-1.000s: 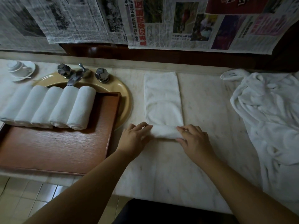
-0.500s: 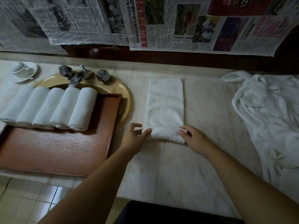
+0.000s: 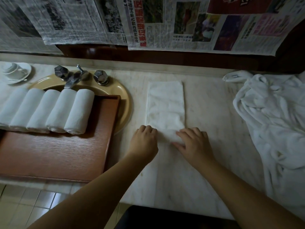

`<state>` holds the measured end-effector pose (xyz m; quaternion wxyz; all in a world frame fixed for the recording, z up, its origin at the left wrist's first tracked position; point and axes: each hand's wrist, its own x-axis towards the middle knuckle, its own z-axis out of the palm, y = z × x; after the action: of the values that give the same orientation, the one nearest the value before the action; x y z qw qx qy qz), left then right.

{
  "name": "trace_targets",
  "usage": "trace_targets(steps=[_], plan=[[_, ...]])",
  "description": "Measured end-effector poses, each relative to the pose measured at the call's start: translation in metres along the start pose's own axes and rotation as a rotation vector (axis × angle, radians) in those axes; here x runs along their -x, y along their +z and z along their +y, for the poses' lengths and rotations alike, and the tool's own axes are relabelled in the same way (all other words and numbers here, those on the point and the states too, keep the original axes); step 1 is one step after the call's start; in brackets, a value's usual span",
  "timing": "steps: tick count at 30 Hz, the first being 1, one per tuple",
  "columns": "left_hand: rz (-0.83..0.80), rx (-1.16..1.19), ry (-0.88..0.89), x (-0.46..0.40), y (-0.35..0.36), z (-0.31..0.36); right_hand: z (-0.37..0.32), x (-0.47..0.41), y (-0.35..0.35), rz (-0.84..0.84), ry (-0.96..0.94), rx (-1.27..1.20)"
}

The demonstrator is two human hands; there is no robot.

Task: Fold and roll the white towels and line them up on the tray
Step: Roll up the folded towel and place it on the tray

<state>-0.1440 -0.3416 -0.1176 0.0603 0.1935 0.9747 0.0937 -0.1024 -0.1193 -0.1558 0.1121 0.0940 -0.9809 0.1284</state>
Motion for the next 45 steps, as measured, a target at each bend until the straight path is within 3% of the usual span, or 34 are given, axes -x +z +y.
trace_targets(steps=[6, 12, 15, 22, 26, 30, 35, 38, 42, 45], plan=[[-0.058, -0.058, 0.063, 0.012, 0.007, 0.005, -0.021, 0.001, -0.004, -0.078, -0.032, 0.116], [0.178, -0.043, 0.260, 0.016, 0.036, -0.018, -0.022, 0.007, 0.005, -0.077, -0.093, 0.010], [0.160, 0.060, 0.281, 0.021, 0.038, -0.027, -0.018, 0.012, 0.004, -0.143, -0.090, -0.078], [0.009, 0.250, 0.139, 0.018, 0.032, -0.040, 0.000, 0.005, -0.001, -0.350, 0.119, -0.376], [-0.030, 0.395, -0.028, 0.012, 0.022, -0.035, 0.006, 0.002, 0.000, -0.345, 0.312, -0.528], [-0.026, 0.420, -0.086, 0.006, 0.015, -0.030, 0.002, 0.004, 0.002, -0.258, 0.422, -0.688], [0.226, 0.317, 0.087, 0.011, 0.032, -0.037, -0.005, 0.025, 0.010, 0.044, 0.229, -0.419], [0.362, 0.252, 0.175, 0.025, 0.038, -0.035, -0.009, 0.039, 0.009, 0.101, 0.103, -0.180], [0.280, 0.186, 0.328, 0.043, 0.039, -0.051, -0.014, 0.053, 0.002, 0.032, -0.007, -0.009], [0.207, 0.154, 0.368, 0.040, 0.038, -0.064, -0.012, 0.054, 0.004, -0.021, 0.029, 0.002]])
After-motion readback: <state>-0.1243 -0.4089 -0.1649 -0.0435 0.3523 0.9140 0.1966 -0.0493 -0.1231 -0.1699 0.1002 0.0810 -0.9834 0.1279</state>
